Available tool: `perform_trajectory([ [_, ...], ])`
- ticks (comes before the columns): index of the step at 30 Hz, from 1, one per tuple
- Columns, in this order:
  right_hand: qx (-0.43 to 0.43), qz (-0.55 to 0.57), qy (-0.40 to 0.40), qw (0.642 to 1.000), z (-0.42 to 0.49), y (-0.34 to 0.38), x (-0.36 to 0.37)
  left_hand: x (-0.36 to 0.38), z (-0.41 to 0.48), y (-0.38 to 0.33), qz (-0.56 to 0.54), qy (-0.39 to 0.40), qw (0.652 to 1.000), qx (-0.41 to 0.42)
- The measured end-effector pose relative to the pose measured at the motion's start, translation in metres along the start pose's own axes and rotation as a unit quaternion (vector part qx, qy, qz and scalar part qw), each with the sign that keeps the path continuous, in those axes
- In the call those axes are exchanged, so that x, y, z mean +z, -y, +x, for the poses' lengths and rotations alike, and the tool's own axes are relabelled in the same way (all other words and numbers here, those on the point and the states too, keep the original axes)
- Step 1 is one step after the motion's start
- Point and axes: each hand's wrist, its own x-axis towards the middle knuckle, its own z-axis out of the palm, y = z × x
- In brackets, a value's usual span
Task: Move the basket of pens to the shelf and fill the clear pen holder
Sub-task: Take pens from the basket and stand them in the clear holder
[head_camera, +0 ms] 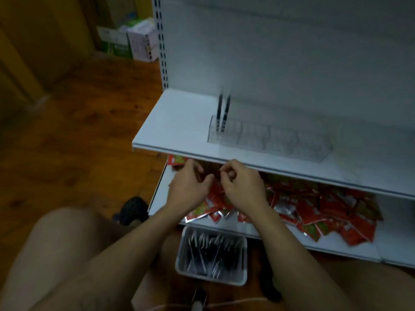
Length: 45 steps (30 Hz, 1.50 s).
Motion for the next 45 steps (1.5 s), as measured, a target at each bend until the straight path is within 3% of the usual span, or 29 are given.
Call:
perform_trajectory([
  [4,0.064,-0.088,0.215,0.97,-0.027,-0.045,0.048,0.05,-0.026,0.056,0.088,0.148,0.983,-0.06],
  [8,0.16,-0.117,0.43,0.881,-0.069,-0.111,0.1,0.082,-0.051,0.125,0.127,0.232,0.941,-0.211],
  [11,0.237,-0.104,0.512,0.819,-0.101,-0.15,0.126,0.105,-0.057,0.16,0.171,0.304,0.904,-0.249],
  [14,0.292,-0.084,0.496,0.814,-0.116,-0.171,0.147,0.126,-0.042,0.161,0.15,0.331,0.894,-0.263],
  [21,0.253,-0.083,0.418,0.869,-0.104,-0.168,0.211,0.155,-0.035,0.179,0.109,0.258,0.899,-0.337],
  [26,0.213,-0.181,0.461,0.842,-0.102,-0.17,0.247,0.146,-0.043,0.206,0.144,0.214,0.88,-0.399],
  [30,0.223,-0.18,0.472,0.833,-0.104,-0.171,0.249,0.144,-0.037,0.21,0.13,0.197,0.896,-0.376],
  [34,0.282,-0.112,0.432,0.85,-0.093,-0.166,0.225,0.135,-0.022,0.194,0.124,0.199,0.913,-0.334],
  [38,0.295,-0.057,0.345,0.889,-0.078,-0.164,0.185,0.116,0.0,0.156,0.14,0.273,0.915,-0.26],
  [42,0.26,0.023,0.202,0.944,-0.058,-0.145,0.141,0.085,0.02,0.103,0.151,0.274,0.936,-0.163],
  [45,0.218,0.092,0.136,0.962,-0.049,-0.119,0.107,0.063,0.023,0.063,0.15,0.278,0.945,-0.087],
])
